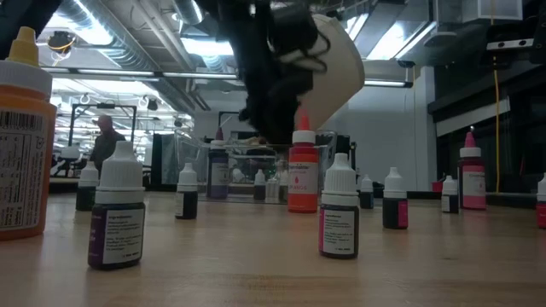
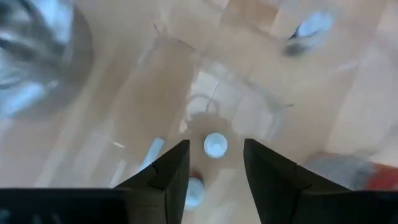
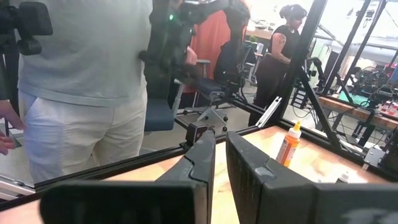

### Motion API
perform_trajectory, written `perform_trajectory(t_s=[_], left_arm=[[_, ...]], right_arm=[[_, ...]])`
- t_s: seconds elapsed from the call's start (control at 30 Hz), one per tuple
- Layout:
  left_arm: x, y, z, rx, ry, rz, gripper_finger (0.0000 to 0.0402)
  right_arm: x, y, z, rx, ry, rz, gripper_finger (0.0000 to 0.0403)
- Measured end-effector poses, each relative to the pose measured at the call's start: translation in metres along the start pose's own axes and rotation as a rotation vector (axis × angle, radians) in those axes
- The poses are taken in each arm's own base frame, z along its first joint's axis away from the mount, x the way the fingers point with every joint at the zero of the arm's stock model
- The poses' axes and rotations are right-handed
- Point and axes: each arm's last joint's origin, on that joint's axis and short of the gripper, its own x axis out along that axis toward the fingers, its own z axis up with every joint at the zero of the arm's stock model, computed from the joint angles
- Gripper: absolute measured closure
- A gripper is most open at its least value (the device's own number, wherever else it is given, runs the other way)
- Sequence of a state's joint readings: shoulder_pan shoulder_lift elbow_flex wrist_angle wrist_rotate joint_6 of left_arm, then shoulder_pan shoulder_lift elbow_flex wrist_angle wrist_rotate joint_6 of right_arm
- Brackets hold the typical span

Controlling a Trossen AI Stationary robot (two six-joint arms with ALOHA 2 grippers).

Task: Pick & Place food coloring
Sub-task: Put the bottom small green food coloring bottle into the container

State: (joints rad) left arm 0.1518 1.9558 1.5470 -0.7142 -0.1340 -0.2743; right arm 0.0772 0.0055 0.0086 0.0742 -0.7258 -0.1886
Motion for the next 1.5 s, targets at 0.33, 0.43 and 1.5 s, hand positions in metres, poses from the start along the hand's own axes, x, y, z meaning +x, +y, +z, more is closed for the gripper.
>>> perform_trajectory(t_s=[0.33, 0.43, 1.5], left_arm=[[-0.093, 0.002, 0.016, -0.045, -0.126, -0.031, 0.0258], [-0.123, -0.001, 0.007, -0.076, -0.141, -0.037, 0.0261], [-0.141, -0.074, -0.208, -0.164, 0.084, 0.093, 0.0267]], right_arm=[[0.0, 0.0, 0.0, 0.0, 0.0, 0.0, 0.0359], [0.0, 0.0, 0.0, 0.0, 0.0, 0.0, 0.0359], [0.0, 0.0, 0.0, 0.0, 0.0, 0.0, 0.0359]])
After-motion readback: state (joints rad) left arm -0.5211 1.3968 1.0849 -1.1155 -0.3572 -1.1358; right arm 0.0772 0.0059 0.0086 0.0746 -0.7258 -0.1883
